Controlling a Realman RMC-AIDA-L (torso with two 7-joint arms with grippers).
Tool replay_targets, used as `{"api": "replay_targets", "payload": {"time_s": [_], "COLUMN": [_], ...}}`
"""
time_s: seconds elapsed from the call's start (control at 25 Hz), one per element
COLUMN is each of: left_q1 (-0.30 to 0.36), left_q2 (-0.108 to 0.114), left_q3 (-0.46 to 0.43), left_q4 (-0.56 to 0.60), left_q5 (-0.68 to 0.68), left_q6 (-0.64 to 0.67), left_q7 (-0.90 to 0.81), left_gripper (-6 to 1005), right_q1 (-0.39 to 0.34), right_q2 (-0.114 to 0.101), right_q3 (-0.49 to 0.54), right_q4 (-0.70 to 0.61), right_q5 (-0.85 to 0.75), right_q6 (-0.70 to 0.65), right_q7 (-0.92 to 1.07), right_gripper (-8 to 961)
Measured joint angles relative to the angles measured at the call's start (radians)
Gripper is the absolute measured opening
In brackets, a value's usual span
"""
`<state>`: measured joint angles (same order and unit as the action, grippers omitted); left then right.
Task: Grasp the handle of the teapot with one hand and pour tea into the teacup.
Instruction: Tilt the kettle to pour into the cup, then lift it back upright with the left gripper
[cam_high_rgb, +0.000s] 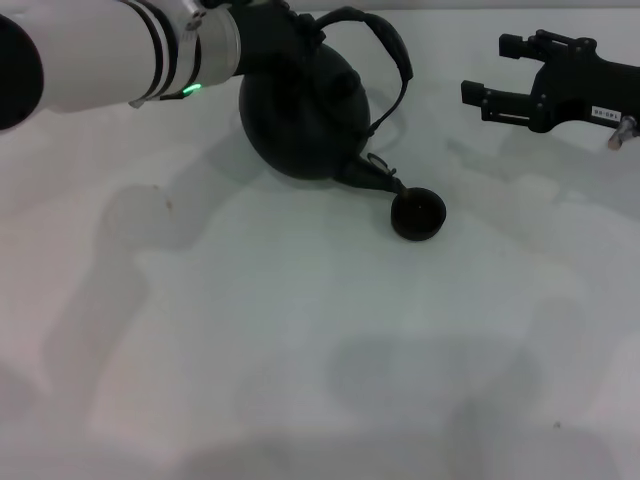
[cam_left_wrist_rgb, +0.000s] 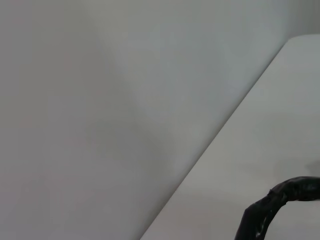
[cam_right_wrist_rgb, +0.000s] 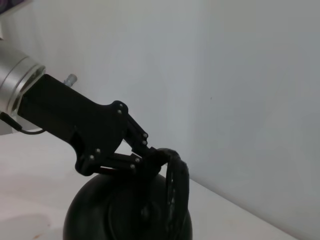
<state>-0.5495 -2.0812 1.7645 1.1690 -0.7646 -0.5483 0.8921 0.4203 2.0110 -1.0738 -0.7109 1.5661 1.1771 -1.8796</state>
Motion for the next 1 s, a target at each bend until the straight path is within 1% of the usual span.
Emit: {"api": "replay_targets", "payload": {"time_s": [1.0], "left_q1": [-0.028], "left_q2": [0.000], "left_q3": [0.012], "left_q4": [0.000], "left_q5": [0.028], "left_q6": [-0.020], "left_q7": [-0.008], "left_gripper": [136], "right_q1": [0.009], "right_q2": [0.000], "right_q3": [0.000], "right_q4": [0.012], "right_q5": [0.003], "right_q6": [-0.009], "right_q7": [-0.007], "right_gripper": [828]}}
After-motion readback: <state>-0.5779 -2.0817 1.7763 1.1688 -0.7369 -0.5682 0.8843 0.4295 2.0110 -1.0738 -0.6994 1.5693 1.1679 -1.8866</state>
